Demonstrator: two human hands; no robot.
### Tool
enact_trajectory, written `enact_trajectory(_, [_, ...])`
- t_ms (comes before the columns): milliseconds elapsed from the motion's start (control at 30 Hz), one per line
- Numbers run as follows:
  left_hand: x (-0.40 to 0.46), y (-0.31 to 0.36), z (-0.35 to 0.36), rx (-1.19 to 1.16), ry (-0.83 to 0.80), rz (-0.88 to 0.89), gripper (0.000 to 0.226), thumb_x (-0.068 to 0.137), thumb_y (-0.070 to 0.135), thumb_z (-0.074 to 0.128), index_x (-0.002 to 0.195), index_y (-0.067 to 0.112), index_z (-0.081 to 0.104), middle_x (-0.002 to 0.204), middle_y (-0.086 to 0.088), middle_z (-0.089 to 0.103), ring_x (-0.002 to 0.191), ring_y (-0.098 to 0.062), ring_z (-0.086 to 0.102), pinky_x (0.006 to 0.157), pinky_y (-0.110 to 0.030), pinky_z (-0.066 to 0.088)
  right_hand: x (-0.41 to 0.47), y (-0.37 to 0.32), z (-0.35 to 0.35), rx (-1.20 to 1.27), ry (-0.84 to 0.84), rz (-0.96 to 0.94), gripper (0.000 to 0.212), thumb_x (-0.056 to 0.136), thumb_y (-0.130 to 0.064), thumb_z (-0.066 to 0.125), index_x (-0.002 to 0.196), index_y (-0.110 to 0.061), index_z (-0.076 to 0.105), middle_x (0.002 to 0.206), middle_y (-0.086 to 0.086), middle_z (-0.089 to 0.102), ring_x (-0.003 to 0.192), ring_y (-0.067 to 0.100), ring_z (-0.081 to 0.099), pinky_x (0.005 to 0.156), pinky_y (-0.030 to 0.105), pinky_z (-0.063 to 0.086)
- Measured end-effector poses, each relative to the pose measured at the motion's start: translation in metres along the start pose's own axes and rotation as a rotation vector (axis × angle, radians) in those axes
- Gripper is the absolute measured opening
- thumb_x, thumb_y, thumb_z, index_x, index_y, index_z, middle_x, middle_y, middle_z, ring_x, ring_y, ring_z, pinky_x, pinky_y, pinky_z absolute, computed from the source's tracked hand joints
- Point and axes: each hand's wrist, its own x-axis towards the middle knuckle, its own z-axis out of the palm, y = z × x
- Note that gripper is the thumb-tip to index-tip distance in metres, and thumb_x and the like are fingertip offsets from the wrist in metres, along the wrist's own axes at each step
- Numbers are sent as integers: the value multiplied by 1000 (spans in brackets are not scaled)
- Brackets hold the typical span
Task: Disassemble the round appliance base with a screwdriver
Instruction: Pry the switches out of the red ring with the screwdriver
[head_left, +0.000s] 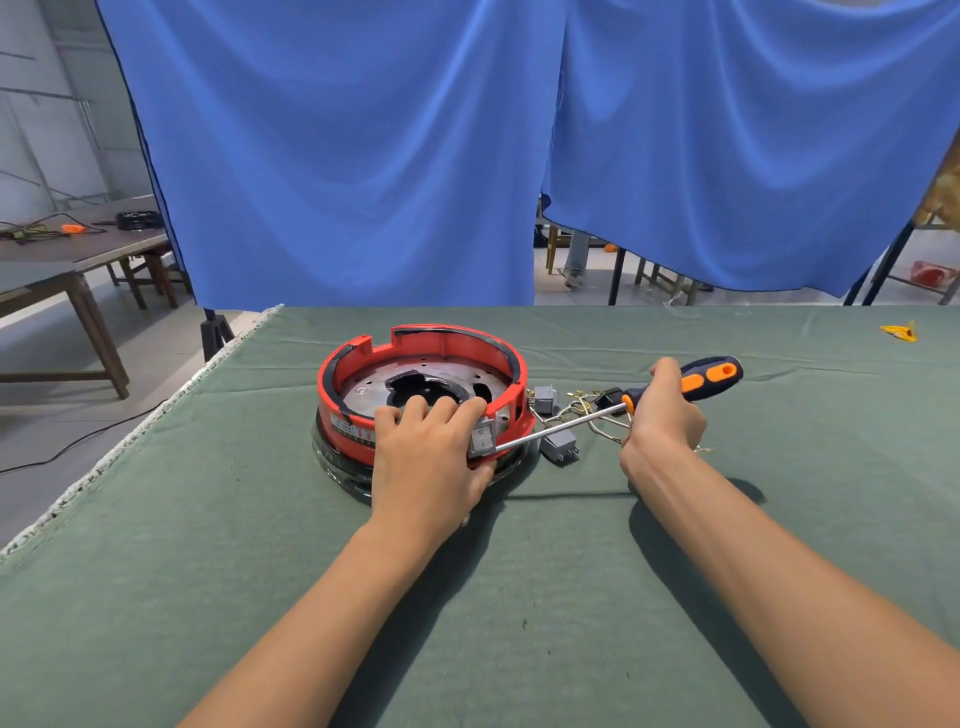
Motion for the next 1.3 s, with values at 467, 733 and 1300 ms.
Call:
enact_trajectory(467, [-1,-3,2,-30,35,16,54,64,55,75,108,24,66,85,6,66,78,-25,58,70,-39,41,2,8,19,5,18,98,24,76,-35,57,66,-14,50,59,-4,55,55,12,46,50,28,33])
enact_trajectory(733, [2,-4,4,-30,53,21,45,78,53,67,110,22,66,86,2,67,75,-27,57,68,-39,41,-9,-9,-5,-4,-21,66,22,74,-34,57,67,-16,48,50,-5,49,53,15,41,51,28,31])
enact_trajectory(1300, [-5,-2,1,-202,158,55,51,84,59,44,113,26,69,105,10,69,88,-22,62,76,-36,38,-8,-18,-21,-2,-121,30,28,74,-40,63,66,-14,55,43,-8,52,48,14,36,48,26,28])
